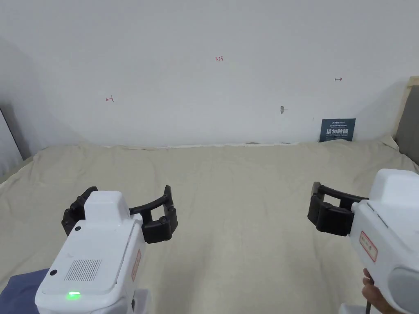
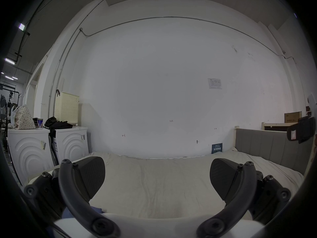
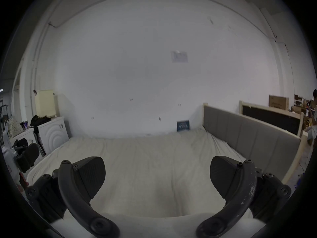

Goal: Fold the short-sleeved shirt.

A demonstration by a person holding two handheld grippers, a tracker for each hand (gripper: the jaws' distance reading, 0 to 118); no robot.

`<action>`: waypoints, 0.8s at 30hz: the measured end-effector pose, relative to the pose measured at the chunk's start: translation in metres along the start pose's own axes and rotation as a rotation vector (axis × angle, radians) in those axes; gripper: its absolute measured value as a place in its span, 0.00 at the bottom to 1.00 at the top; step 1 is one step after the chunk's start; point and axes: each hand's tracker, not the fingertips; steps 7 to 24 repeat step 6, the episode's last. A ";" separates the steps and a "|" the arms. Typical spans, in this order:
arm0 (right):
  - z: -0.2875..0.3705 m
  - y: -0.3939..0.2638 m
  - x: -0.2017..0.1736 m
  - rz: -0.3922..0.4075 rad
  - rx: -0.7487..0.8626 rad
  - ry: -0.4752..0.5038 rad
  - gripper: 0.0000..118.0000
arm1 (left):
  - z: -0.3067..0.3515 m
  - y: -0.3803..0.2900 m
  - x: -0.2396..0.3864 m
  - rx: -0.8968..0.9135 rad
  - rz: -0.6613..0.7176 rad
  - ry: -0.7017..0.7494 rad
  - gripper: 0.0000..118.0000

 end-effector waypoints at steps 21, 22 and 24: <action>-0.002 -0.008 0.000 0.064 0.137 -0.005 1.00 | 0.000 -0.001 0.001 0.011 -0.007 -0.002 1.00; -0.002 -0.008 0.000 0.064 0.137 -0.005 1.00 | 0.000 -0.001 0.001 0.011 -0.007 -0.002 1.00; -0.002 -0.008 0.000 0.064 0.137 -0.005 1.00 | 0.000 -0.001 0.001 0.011 -0.007 -0.002 1.00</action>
